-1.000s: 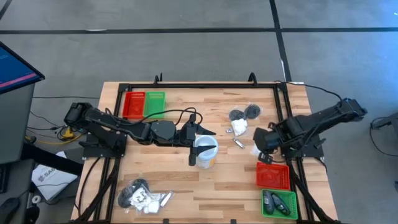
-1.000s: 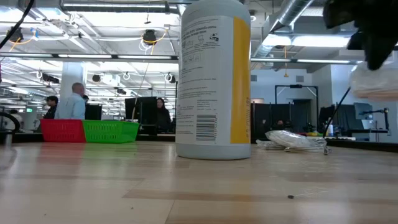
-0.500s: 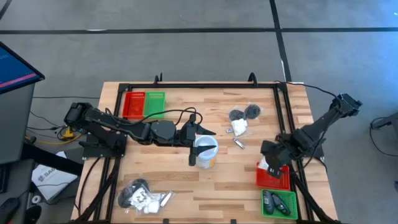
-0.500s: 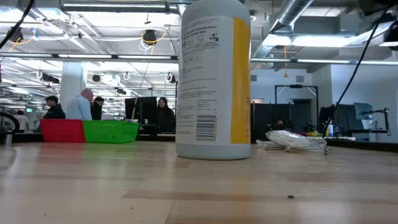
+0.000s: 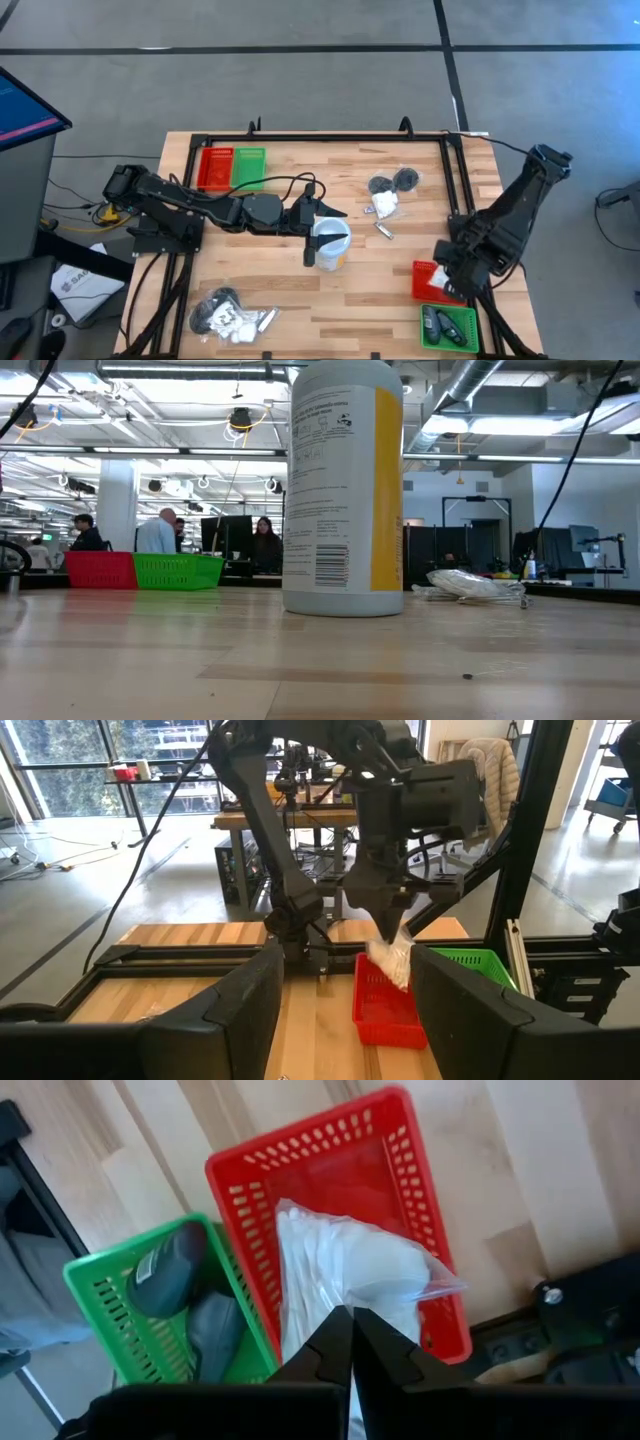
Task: Pick & Place Travel size toiletries
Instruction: Put the white cotton pack into the bottom red basket
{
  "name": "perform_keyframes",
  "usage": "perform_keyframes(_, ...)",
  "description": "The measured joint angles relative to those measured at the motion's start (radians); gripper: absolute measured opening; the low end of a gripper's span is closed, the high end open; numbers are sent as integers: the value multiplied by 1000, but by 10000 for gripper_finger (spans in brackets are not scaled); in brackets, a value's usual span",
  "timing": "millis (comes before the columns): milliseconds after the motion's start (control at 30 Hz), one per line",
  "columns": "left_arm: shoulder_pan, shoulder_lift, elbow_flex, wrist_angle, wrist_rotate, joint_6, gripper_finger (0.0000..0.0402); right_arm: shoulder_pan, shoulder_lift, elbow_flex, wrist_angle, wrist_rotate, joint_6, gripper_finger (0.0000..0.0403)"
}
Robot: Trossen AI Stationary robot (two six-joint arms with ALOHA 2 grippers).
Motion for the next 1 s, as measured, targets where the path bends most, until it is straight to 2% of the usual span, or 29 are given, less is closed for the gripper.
perform_keyframes(433,0,0,0,0,0,-1,209,29,4,-36,48,-19,18,0)
perform_keyframes(900,0,0,0,0,0,-4,209,37,135,-36,41,-19,-54,1)
perform_keyframes(1000,0,0,0,0,0,-4,209,37,147,-36,41,-19,-54,12)
